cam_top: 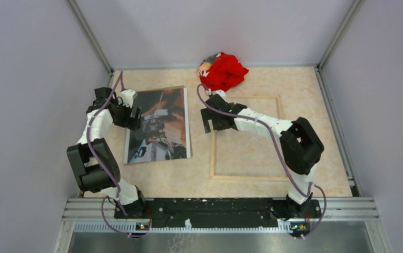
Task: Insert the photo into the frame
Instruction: Move the photo frame to the center of the board.
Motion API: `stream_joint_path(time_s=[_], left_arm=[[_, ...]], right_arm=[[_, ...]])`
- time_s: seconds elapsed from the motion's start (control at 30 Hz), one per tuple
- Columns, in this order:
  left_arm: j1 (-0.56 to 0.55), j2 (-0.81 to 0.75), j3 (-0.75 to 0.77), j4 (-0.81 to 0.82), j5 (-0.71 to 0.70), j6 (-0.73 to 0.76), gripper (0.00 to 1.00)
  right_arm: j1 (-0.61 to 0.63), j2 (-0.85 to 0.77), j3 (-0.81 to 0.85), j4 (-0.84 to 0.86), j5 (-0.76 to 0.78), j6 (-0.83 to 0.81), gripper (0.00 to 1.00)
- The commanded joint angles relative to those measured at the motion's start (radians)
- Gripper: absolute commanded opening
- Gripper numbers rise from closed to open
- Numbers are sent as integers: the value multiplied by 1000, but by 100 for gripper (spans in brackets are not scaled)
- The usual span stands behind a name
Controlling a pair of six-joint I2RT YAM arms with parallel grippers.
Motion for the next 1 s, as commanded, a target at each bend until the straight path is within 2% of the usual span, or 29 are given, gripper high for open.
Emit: stream_joint_path(time_s=[0.0,0.2,0.27,0.3,0.33,0.4,0.47,0.5,0.53,0.57,0.67,0.8,0.93,0.97], left_arm=[[32,-15,43,96,-86,14,98],[126,-18,46,157,-61,45,93],[158,-8,52,166,-32,50,92],[175,-6,52,182,-8,48,92],[196,-8,52,191,27,43,97],[232,-9,48,198,101,51,99],[247,-4,36,218,130,65,99],[249,2,29,230,135,75,99],[250,11,22,244,139,78,99],[251,22,20,257,139,79,99],[251,59,17,300,124,62,99],[251,130,43,358,57,25,99],[251,183,76,384,15,-2,99],[251,193,80,386,15,-7,99]], right_arm=[[21,-137,209,-43,-127,-49,99],[9,10,463,-161,-138,-125,99],[5,92,586,-237,-101,-117,99],[11,101,597,-223,-38,-99,99],[25,71,548,-157,28,-93,99],[60,-59,349,72,95,-121,99],[68,-144,84,332,10,-132,99],[68,-169,-3,516,-26,-164,99],[65,-179,-103,615,-96,-207,99],[59,-177,-119,644,-127,-198,99],[48,-103,-74,630,-235,-125,99],[60,52,96,433,-150,1,99],[59,121,198,352,-94,120,99],[58,126,201,368,-123,108,99]])
